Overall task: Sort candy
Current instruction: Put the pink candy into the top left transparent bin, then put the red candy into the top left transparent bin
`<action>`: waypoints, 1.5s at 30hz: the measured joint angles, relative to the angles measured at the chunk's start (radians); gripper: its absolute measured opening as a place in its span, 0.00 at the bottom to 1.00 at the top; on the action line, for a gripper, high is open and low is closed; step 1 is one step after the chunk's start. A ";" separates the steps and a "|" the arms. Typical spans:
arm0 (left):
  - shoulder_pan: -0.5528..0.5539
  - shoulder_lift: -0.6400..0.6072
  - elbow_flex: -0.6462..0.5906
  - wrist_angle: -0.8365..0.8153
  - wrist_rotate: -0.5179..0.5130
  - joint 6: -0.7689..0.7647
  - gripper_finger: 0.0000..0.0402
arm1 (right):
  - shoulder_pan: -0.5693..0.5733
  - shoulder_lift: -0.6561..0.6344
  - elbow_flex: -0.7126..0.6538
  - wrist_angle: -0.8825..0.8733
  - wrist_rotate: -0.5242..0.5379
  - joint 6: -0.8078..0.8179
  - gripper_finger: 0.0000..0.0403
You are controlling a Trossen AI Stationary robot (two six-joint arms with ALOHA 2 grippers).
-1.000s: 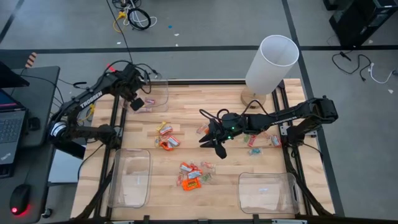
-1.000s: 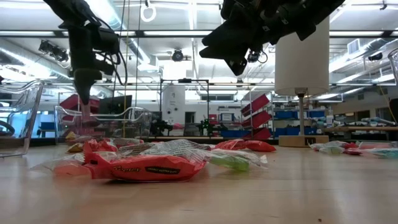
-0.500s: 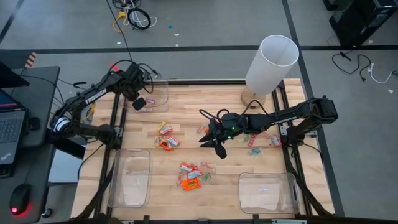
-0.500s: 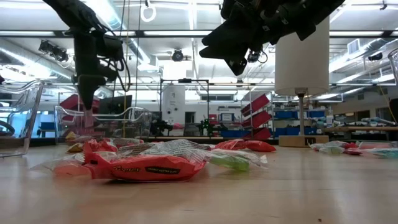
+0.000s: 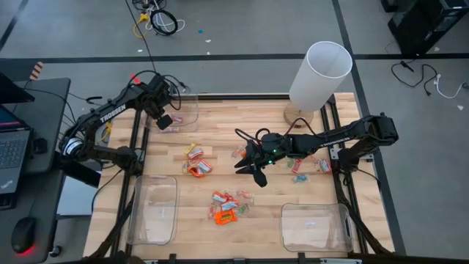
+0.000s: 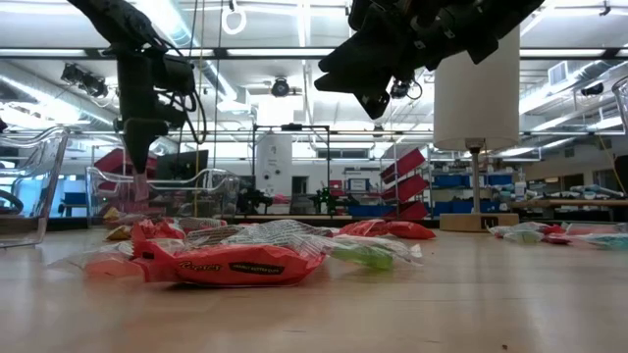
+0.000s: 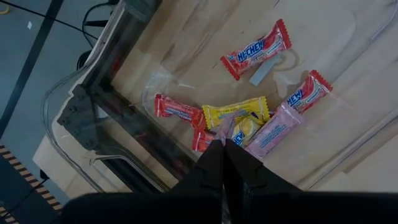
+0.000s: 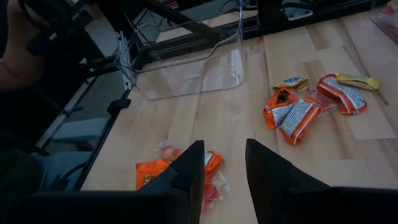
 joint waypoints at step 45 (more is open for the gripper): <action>0.000 -0.001 0.002 0.024 -0.001 -0.055 0.07 | 0.000 0.000 0.000 -0.001 0.000 0.003 0.26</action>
